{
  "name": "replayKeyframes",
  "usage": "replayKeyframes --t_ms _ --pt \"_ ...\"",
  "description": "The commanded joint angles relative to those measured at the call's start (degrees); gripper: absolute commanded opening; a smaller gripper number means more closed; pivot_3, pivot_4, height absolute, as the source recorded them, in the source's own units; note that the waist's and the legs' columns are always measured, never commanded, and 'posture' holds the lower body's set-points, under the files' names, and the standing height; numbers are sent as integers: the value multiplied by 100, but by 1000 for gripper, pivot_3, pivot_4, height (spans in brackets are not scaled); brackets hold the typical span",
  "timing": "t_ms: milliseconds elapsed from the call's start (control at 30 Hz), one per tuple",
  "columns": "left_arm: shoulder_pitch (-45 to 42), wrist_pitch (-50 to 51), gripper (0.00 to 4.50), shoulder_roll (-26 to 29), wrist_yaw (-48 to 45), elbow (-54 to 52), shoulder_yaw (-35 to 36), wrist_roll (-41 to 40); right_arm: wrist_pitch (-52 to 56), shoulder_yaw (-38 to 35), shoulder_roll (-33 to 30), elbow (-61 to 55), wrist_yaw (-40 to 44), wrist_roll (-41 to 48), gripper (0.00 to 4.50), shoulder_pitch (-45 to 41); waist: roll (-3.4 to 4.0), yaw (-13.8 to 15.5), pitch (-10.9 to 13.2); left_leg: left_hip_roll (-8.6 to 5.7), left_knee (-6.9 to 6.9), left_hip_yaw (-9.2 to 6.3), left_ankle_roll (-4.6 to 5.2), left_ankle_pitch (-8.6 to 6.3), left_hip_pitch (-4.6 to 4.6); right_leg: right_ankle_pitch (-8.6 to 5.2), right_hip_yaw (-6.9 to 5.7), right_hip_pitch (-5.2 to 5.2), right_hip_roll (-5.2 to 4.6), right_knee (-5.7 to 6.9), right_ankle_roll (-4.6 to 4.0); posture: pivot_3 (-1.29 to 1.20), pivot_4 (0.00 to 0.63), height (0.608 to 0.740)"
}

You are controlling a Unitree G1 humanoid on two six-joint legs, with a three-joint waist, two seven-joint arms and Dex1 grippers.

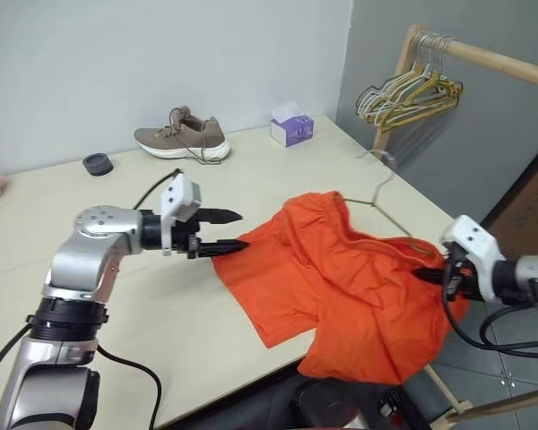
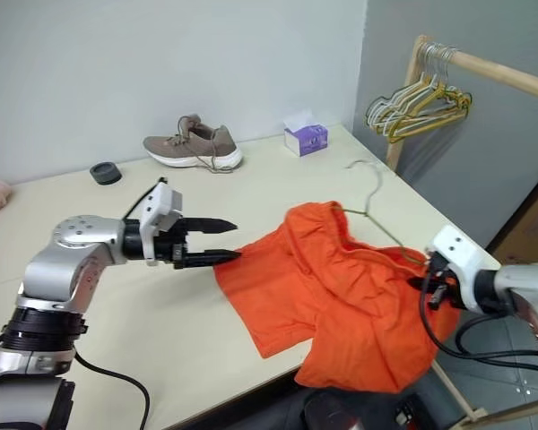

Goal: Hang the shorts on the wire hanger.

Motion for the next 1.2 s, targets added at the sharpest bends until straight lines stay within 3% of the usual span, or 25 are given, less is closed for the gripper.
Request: replayKeyframes --t_ms 33,167,467,700,1000,1200 --pt "-216 388 3468 -322 439 -520 -202 -157 848 -1191 270 -331 -556 81 0 165 0 -7 -1 -1 1 0 0 0 1 0 -1 3 0 -1 0 -497 0 740" --pt "-436 403 4475 -686 837 -757 -453 -32 1529 -1924 391 -467 -977 -4 0 392 2 -58 -2 -14 0 2 0 0 2 0 0 2 2 -1 0 -520 0 740" --pt "-770 70 4492 -1195 1584 -967 -935 530 2482 -2949 391 -111 -1858 -379 0 -171 20 -250 -10 -15 -6 12 1 0 3 -2 2 3 8 -4 0 -539 19 740" --pt "-907 -50 4492 -1370 1778 -983 -1030 704 2573 -2847 160 560 -2469 -682 0 -1367 35 -379 3 -18 -15 17 3 -2 2 -9 8 3 11 -8 -7 -531 41 740" --pt "-1032 -18 4492 -1570 1879 -1022 -1128 705 2540 -2296 -233 2641 -2975 -880 0 -3016 53 -390 63 -26 -23 52 7 -4 36 -11 42 14 11 -10 -7 -523 62 740" --pt "-1203 188 4492 -1733 2014 -1069 -1140 646 2588 -1956 -394 3598 -3138 -893 0 -3673 70 -395 101 -30 -38 79 17 -10 50 -12 92 17 11 -11 -5 -517 63 740"
